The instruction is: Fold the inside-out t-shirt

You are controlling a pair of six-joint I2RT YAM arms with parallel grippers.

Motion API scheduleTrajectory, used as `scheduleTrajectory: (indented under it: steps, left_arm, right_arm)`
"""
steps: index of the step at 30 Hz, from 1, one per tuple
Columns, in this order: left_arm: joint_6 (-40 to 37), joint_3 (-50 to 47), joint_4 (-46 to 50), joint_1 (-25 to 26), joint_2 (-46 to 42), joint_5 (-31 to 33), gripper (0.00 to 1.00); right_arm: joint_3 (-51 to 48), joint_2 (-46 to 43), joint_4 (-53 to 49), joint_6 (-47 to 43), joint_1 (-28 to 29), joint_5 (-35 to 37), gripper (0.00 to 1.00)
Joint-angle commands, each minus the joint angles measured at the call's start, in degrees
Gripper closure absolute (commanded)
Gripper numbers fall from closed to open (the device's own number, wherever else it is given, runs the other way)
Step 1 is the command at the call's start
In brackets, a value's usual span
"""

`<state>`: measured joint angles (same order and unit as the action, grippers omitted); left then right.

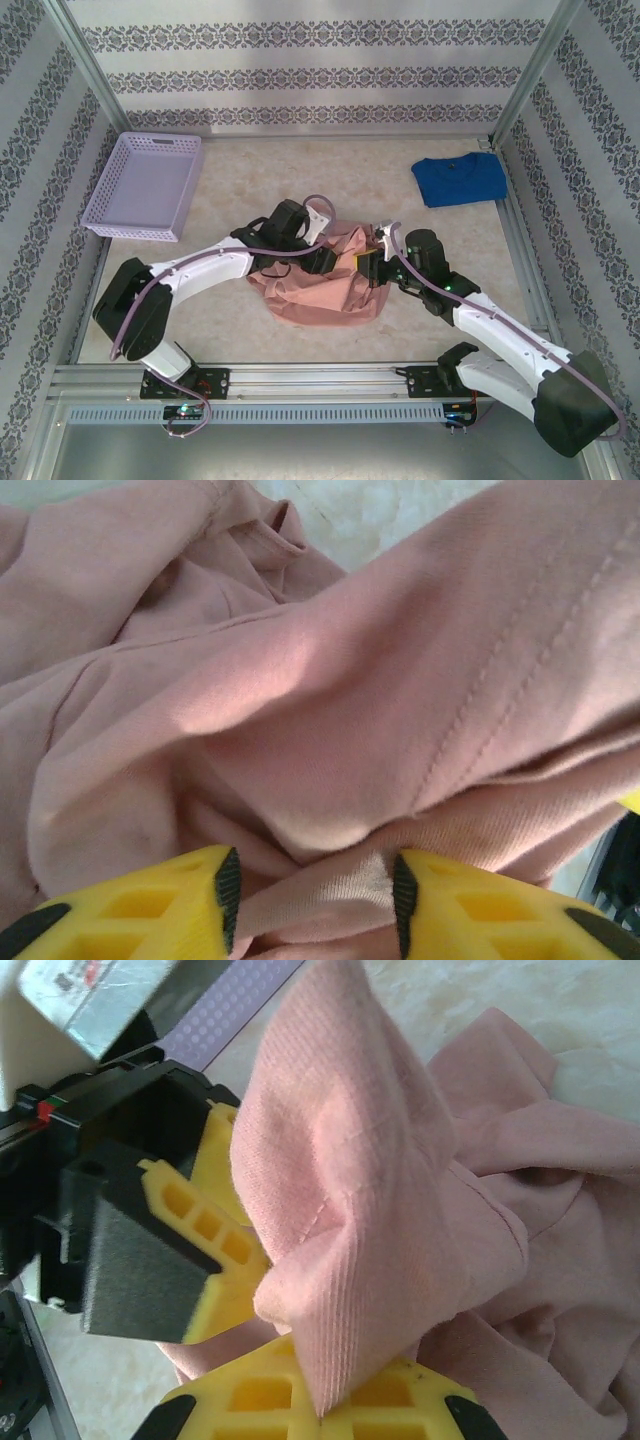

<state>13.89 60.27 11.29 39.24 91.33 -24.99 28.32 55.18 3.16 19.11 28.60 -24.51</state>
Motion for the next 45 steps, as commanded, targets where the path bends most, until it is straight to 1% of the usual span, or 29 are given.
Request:
scheduleTrajectory:
  steps: [1, 6, 8, 9, 13, 15, 17, 19, 22, 23, 25, 27, 28, 29, 31, 33, 36, 37, 41, 45]
  left_arm:
    - [-1.5, 3.7, -2.8, -0.8, 1.3, -2.1, 0.59]
    - [-0.8, 6.1, -3.7, -1.4, 4.8, -3.8, 0.68]
    - [-0.6, 6.9, -4.0, -1.4, 5.7, -4.8, 0.75]
    - [-0.5, 7.3, -3.8, -1.5, 5.9, -4.7, 0.80]
    - [1.4, 6.8, -4.5, -3.0, 3.4, -4.6, 0.95]
    - [2.4, 6.0, -3.9, -4.3, 0.2, -4.9, 0.98]
    - [3.9, 6.1, -1.4, -5.7, -3.7, -7.1, 1.00]
    - [4.4, 7.3, 4.1, -6.5, -7.7, -10.9, 1.00]
    - [3.3, 10.5, 16.2, -7.1, -10.4, -14.7, 1.00]
    - [3.3, 11.2, 18.8, -7.8, -10.9, -16.7, 1.00]
    - [4.1, 11.2, 21.4, -10.1, -12.0, -22.2, 1.00]
    - [5.8, 10.5, 20.9, -12.1, -13.0, -25.1, 1.00]
    - [6.7, 10.2, 20.2, -12.7, -13.4, -25.7, 1.00]
    - [7.1, 10.3, 19.9, -13.0, -13.5, -25.8, 1.00]
    - [7.6, 11.0, 19.6, -13.1, -13.0, -25.9, 1.00]
    - [8.1, 11.8, 19.3, -13.1, -12.4, -25.8, 1.00]
    - [8.4, 12.2, 19.0, -13.1, -11.9, -25.3, 1.00]
    - [8.3, 12.2, 19.0, -13.1, -11.7, -25.3, 1.00]
    - [8.3, 12.2, 19.5, -13.1, -11.1, -25.1, 1.00]
    - [8.6, 12.5, 19.6, -13.1, -10.4, -24.8, 1.00]
  right_arm:
    - [-0.6, -1.4, 0.4, -0.3, -0.7, -1.1, 1.00]
    - [-1.2, -1.9, -0.1, -0.6, -0.8, -0.9, 1.00]
    - [-1.2, -2.1, -0.2, -0.6, -0.9, -0.8, 1.00]
    - [-1.1, -2.0, -0.4, -0.7, -0.8, -0.7, 1.00]
    - [-0.9, -2.5, -2.1, -1.4, -1.1, 1.0, 1.00]
    - [0.1, -3.0, -4.5, -1.6, -1.7, 3.3, 1.00]
    - [2.5, -3.7, -9.0, -1.5, -2.7, 6.2, 1.00]
    - [4.7, -4.2, -11.6, -0.9, -3.5, 7.0, 1.00]
    - [7.4, -2.2, -12.7, -0.8, -3.6, 4.1, 1.00]
    - [8.2, -1.1, -13.2, -1.1, -3.6, 3.3, 1.00]
    - [9.8, 1.3, -14.8, -2.3, -3.6, 2.5, 1.00]
    - [11.3, 3.0, -16.5, -4.3, -3.5, 2.1, 1.00]
    - [12.0, 3.8, -17.4, -5.6, -3.0, 2.4, 0.98]
    - [12.6, 4.1, -18.3, -7.0, -2.1, 3.1, 0.94]
    - [13.9, 4.4, -20.3, -10.7, 0.6, 5.7, 0.81]
    - [14.5, 4.4, -21.5, -14.0, 3.1, 8.3, 0.71]
    - [14.1, 2.9, -21.4, -17.1, 5.8, 10.8, 0.60]
    - [13.7, 2.2, -21.0, -17.5, 6.3, 11.3, 0.58]
    - [13.0, -1.4, -19.3, -18.9, 8.7, 12.7, 0.54]
    - [13.6, -4.1, -19.3, -21.1, 12.9, 14.0, 0.51]
